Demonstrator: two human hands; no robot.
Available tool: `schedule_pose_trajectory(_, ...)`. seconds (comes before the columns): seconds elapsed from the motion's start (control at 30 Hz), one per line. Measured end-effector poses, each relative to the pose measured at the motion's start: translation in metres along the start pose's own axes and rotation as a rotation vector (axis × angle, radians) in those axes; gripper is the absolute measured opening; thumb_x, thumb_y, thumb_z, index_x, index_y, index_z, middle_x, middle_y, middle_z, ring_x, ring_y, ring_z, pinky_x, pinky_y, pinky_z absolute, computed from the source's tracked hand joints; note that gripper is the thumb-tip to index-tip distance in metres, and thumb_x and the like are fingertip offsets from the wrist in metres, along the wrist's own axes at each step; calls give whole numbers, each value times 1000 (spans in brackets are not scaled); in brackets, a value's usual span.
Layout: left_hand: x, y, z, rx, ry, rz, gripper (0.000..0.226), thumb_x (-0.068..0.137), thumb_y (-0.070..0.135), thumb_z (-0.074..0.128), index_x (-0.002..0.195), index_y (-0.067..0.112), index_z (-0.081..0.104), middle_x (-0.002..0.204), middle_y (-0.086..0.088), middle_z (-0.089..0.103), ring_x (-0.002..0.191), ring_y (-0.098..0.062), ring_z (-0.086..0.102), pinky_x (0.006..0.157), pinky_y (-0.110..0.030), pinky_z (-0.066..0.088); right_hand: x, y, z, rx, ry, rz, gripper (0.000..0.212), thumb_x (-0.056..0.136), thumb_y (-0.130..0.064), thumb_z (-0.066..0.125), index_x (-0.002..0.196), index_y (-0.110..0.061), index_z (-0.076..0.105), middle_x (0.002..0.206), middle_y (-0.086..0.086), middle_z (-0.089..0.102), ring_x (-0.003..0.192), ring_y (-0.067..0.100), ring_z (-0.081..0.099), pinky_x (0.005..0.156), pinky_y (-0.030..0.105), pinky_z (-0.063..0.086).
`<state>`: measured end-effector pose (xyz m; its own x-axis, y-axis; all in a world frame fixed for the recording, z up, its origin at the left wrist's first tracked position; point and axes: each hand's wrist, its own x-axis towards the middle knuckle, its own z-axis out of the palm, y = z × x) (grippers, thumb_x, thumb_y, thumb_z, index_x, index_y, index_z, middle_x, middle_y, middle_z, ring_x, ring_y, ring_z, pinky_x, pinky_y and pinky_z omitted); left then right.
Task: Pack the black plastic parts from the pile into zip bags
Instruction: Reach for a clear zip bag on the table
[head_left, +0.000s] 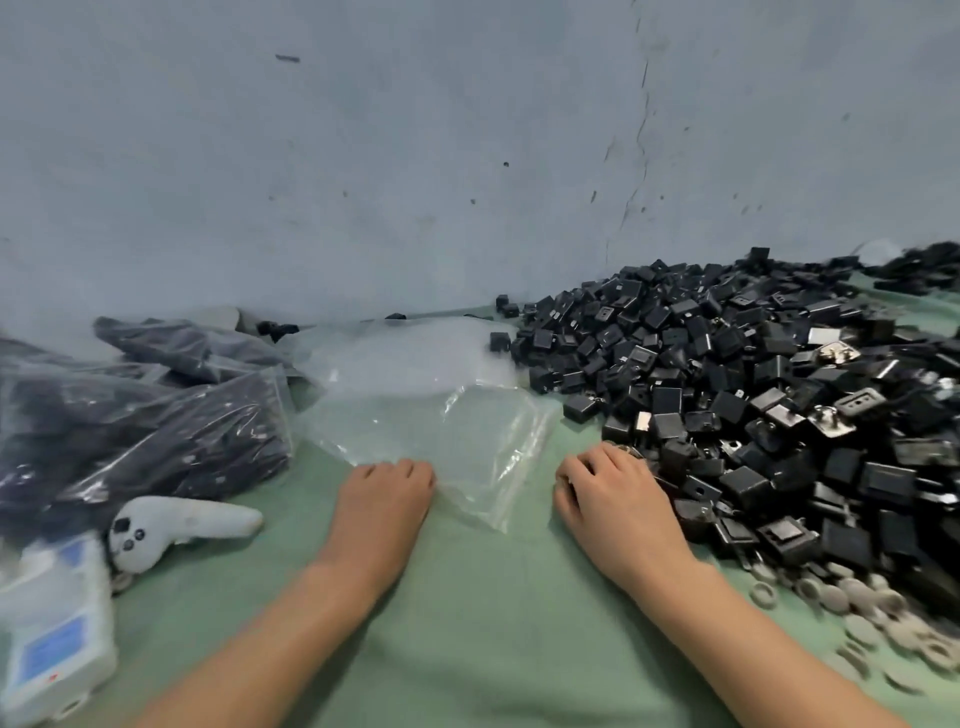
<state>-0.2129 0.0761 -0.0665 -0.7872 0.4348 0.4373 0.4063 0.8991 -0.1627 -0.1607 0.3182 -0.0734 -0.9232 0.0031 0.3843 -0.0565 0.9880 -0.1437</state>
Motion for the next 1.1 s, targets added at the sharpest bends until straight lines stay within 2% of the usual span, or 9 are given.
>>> schedule_pose_trajectory(0.1,-61,13,-35,-13,-30,4,9,85,28,66,77,24,63,69,4,60,62,-22,62,61,-35,50,-18,-12,-12,-38,-31,-21,29,101,-27,48,108,-11,71,112,10,66,123,34,53,112,44,36)
schedule_pose_trajectory(0.3,-130,18,-87,-162,-133,-127,49,31,17,96,75,22,75,71,9,68,61,-13,68,57,-18,51,-68,-41,-28,-22,-145,29,39,105,-36,30,135,-24,53,156,4,36,153,25,12,125,41,4)
schedule_pose_trajectory(0.37,-140,25,-106,-324,-172,-157,45,64,29,87,106,28,71,103,14,68,88,-3,67,70,-14,49,-78,-42,-36,-4,-140,47,37,105,-37,33,135,-29,52,156,0,35,152,22,13,124,41,7)
schedule_pose_trajectory(0.47,-150,40,-104,-496,-65,-88,39,103,43,35,142,48,35,147,23,29,133,2,35,105,-15,31,-84,-34,-51,28,-112,91,37,103,-36,41,138,-29,51,155,1,36,152,23,15,124,38,13)
schedule_pose_trajectory(0.63,-140,65,-112,-346,-301,108,35,79,48,61,112,45,71,126,-11,66,107,-23,69,91,-32,56,-84,-1,-80,27,134,434,45,97,-32,54,140,-21,54,154,14,39,149,34,20,121,53,10)
schedule_pose_trajectory(0.77,-126,69,-82,-359,-311,13,45,104,48,22,149,43,26,164,-4,9,150,-20,11,122,-36,2,-84,22,-79,65,-53,679,59,100,-42,41,155,-26,26,163,18,12,150,37,9,121,54,11)
schedule_pose_trajectory(0.93,-104,67,-77,-366,-222,82,31,92,39,51,122,34,60,133,8,54,124,-12,55,112,-28,35,-72,16,-69,29,-73,605,57,101,-44,37,154,-26,27,163,17,1,145,36,28,115,50,28)
schedule_pose_trajectory(1.03,-101,58,-59,-430,-298,77,45,102,41,29,146,34,32,155,16,28,148,-5,14,121,-30,-11,-63,14,-61,0,-103,488,52,102,-45,33,152,-31,31,164,5,16,148,33,19,118,51,23)
schedule_pose_trajectory(1.1,-100,50,-56,-364,-298,74,51,101,34,27,151,34,21,157,17,26,151,-6,4,118,-27,-20,-57,12,-55,-45,-179,425,48,102,-47,28,148,-35,37,159,-2,31,150,37,10,119,55,14)
